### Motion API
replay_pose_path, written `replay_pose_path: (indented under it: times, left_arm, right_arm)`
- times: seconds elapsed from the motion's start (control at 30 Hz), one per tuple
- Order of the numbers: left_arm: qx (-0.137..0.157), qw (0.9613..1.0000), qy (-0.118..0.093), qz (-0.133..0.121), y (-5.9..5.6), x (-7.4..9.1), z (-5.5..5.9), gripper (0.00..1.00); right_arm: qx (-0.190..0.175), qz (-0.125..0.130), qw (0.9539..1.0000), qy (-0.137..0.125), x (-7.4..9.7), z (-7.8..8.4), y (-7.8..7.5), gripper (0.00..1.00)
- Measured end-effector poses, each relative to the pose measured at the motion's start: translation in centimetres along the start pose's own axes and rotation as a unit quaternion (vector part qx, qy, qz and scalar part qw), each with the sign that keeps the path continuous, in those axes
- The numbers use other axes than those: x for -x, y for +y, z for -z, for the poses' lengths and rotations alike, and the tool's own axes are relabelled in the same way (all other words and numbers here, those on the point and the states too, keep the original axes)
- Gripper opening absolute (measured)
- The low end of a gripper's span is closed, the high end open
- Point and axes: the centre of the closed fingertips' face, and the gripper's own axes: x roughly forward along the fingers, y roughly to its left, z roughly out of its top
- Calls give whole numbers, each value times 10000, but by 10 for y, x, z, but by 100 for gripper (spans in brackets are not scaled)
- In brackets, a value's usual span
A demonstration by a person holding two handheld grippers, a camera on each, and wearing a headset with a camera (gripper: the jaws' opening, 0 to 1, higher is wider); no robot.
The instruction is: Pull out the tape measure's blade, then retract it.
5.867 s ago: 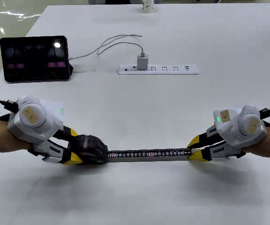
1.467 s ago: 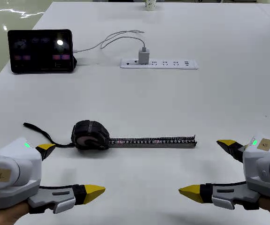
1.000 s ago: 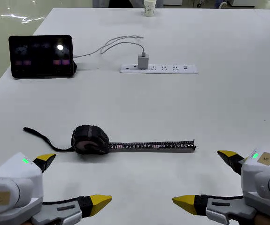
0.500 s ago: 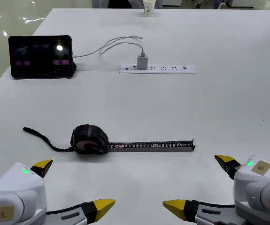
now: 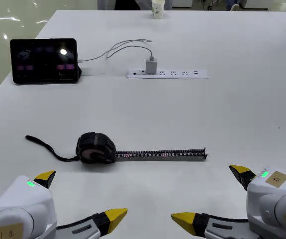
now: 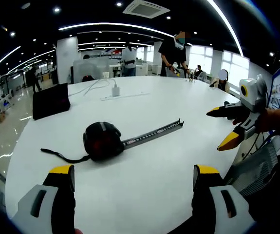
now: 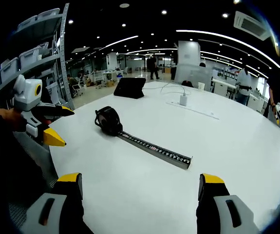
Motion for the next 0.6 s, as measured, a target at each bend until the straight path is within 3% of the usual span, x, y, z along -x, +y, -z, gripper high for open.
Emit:
replay_pose_path:
  times: [0.6]
  left_arm:
    - [35,9999,15,-119,1,-1,-1,99]
  right_arm:
    - [-26,39,10000,32,1,1,2,99]
